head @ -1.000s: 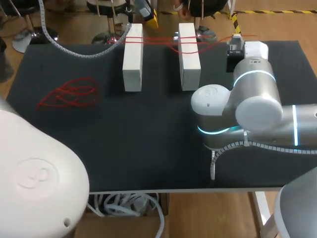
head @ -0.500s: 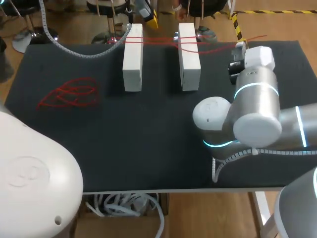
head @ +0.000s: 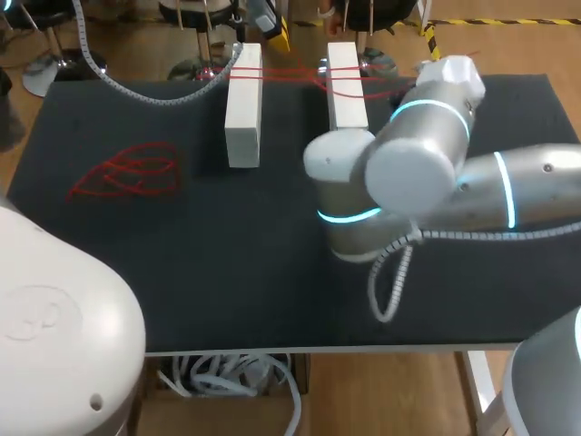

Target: Grab the tape and strap the tape.

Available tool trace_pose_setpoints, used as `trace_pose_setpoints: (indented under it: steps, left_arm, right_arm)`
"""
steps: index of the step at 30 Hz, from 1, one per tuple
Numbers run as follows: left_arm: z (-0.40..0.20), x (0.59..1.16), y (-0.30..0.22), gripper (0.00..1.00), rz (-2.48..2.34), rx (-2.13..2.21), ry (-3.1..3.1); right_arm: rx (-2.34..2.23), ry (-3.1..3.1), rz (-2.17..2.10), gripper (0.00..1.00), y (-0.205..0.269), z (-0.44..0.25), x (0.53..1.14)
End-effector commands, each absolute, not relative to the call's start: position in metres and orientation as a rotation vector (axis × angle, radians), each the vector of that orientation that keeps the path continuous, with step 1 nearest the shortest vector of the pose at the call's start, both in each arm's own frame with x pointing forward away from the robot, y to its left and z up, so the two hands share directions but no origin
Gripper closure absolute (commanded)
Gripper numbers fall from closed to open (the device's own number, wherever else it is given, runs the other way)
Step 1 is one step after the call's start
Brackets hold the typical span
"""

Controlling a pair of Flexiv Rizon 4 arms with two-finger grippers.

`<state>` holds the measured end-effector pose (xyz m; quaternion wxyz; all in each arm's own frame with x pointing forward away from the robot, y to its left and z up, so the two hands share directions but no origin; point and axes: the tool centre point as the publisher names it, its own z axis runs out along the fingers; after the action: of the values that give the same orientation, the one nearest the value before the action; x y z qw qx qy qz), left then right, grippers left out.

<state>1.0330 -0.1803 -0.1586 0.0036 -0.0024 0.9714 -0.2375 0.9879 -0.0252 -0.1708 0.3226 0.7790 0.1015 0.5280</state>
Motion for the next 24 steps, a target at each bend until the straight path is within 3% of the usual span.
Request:
trace_pose_setpoints:
  steps: [1,5,14,24]
  left_arm:
    - [-0.158,1.033,-0.181,1.00,-0.738,-0.009,3.048]
    - [-0.158,1.033,-0.181,1.00,-0.738,-0.009,3.048]
    - [-0.158,1.033,-0.181,1.00,-0.738,-0.009,3.048]
    - [-0.158,1.033,-0.181,1.00,-0.738,-0.009,3.048]
  right_arm:
    - [2.088,0.241,1.312,1.00,-0.023,-0.165,0.989]
    - [2.088,0.241,1.312,1.00,-0.023,-0.165,0.989]
    - [1.489,0.504,1.407,1.00,-0.009,-0.173,0.988]
    - [1.237,0.697,1.373,1.00,0.005,-0.178,0.997]
